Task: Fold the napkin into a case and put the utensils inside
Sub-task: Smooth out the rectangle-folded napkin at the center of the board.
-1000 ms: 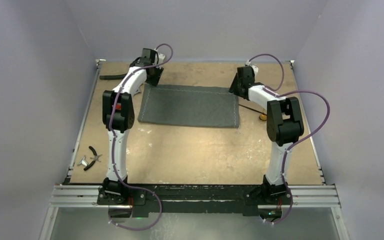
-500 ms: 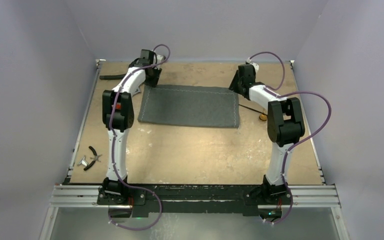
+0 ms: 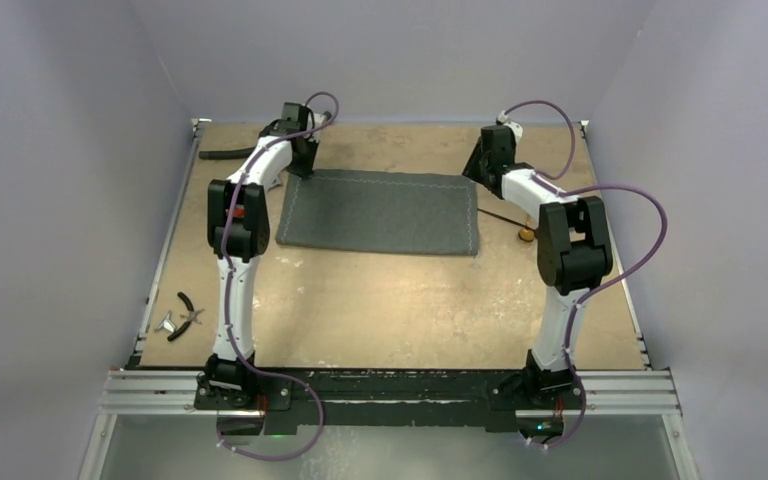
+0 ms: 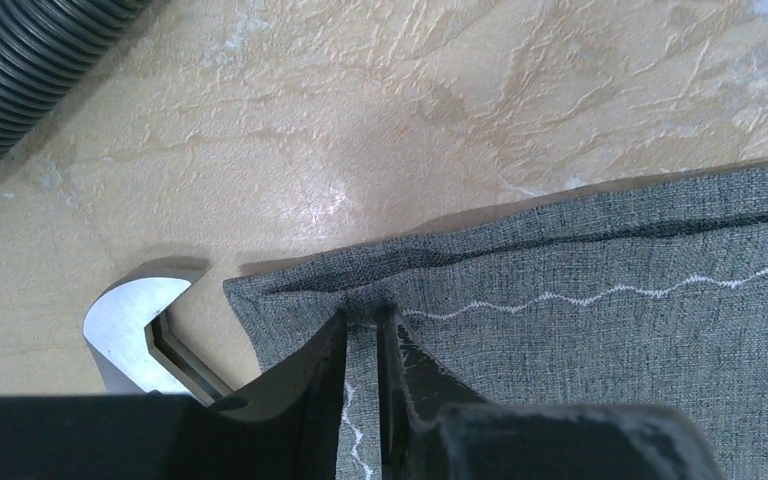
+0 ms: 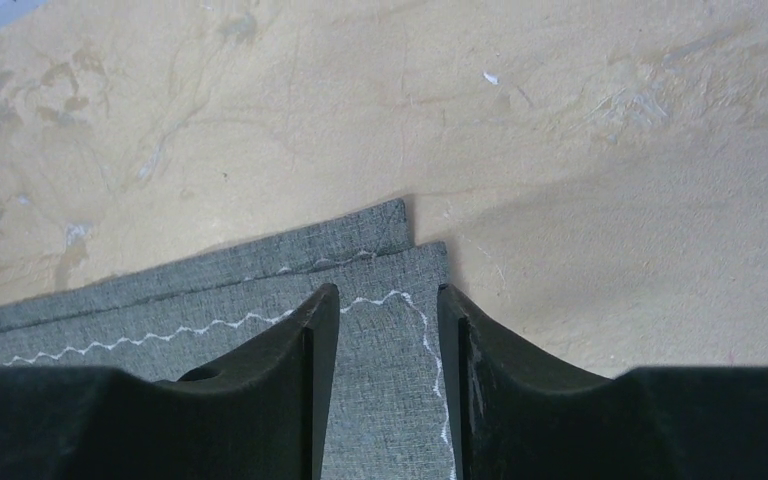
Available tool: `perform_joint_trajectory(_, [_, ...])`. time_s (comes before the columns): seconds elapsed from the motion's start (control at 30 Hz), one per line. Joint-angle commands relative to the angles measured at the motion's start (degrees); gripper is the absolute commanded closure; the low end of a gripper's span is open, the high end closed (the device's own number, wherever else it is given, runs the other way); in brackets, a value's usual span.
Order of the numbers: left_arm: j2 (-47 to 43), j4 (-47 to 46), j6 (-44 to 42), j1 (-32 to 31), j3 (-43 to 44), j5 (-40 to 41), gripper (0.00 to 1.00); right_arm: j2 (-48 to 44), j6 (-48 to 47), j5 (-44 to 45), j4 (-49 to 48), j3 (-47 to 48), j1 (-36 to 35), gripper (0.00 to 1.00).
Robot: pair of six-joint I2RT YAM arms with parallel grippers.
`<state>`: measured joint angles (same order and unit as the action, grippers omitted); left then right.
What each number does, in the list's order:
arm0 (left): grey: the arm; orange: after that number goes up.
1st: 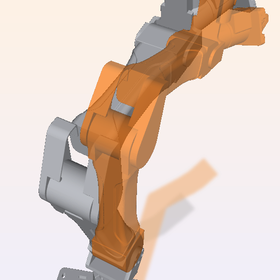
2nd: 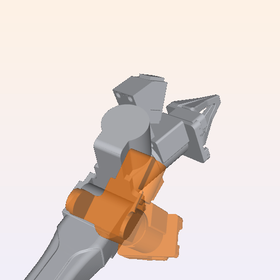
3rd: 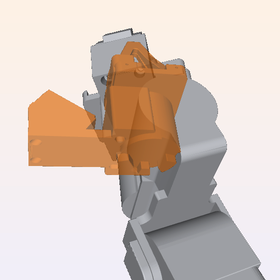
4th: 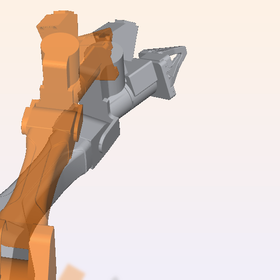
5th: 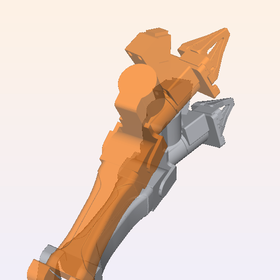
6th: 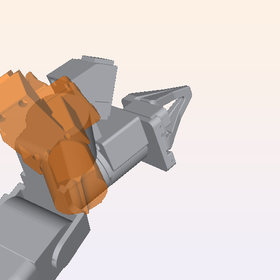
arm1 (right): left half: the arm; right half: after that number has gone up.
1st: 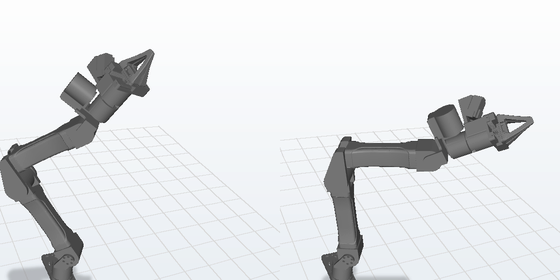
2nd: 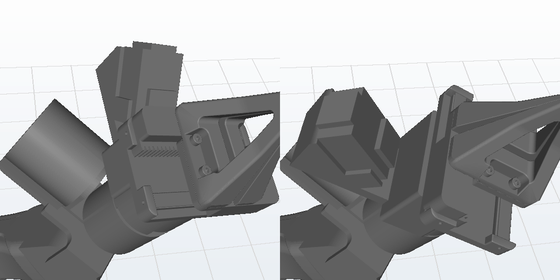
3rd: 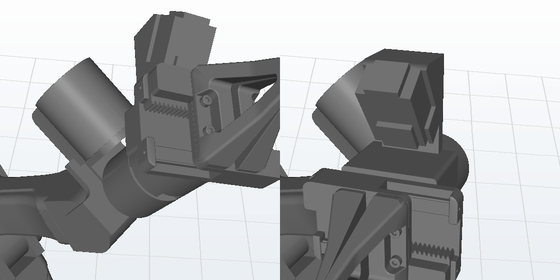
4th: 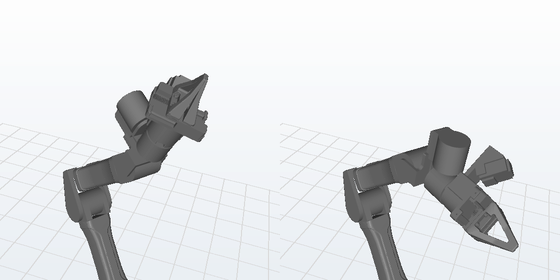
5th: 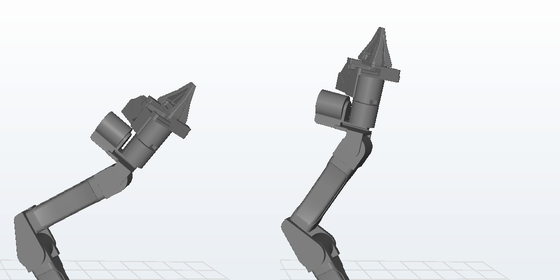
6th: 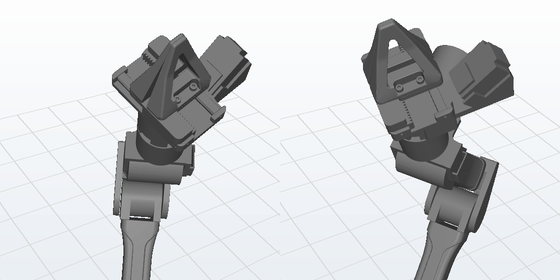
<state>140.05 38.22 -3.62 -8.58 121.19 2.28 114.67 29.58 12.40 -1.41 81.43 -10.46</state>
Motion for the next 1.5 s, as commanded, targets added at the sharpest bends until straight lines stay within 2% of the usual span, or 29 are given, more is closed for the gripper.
perform_joint_trajectory(0.0, [-2.3,-3.2,1.9,0.8,-0.7,-0.5,0.86,-3.0,0.2,-0.4,-1.8,0.7,0.3,0.56])
perform_joint_trajectory(0.3, [-5.1,-6.3,1.7,0.7,-4.3,2.3,1.0,-1.9,0.7,-0.6,-1.9,0.4,0.7,0.59])
perform_joint_trajectory(0.53, [-6.4,-7.4,1.7,0.8,-5.3,2.6,1.0,3.4,0.8,-2.8,-1.3,7.0,0.8,0.59])
perform_joint_trajectory(0.67, [-7.2,-7.8,1.3,0.7,-5.8,2.7,1.0,7.4,0.7,-3.9,-1.7,11.2,0.8,0.66])
perform_joint_trajectory(0.83, [-7.9,-8.5,1.1,0.8,-6.4,2.2,1.0,11.5,0.3,-5.0,0.5,16.0,0.8,0.81])
perform_joint_trajectory(1.2, [-8.5,-8.0,-0.2,0.7,-6.3,1.6,1.0,15.9,0.8,-5.5,4.0,18.2,1.0,0.99])
perform_joint_trajectory(1.33, [-8.5,-7.2,-0.4,0.8,-6.2,1.8,0.6,15.1,1.1,-5.5,3.8,16.6,1.1,1.0])
perform_joint_trajectory(1.4, [-8.3,-7.4,-0.1,0.7,-6.1,2.3,0.52,14.8,1.1,-5.6,3.6,16.1,1.1,1.0])
perform_joint_trajectory(1.47, [-7.9,-7.8,0.2,0.7,-6.1,2.8,0.51,14.4,1.1,-5.5,3.6,15.8,1.1,1.0])
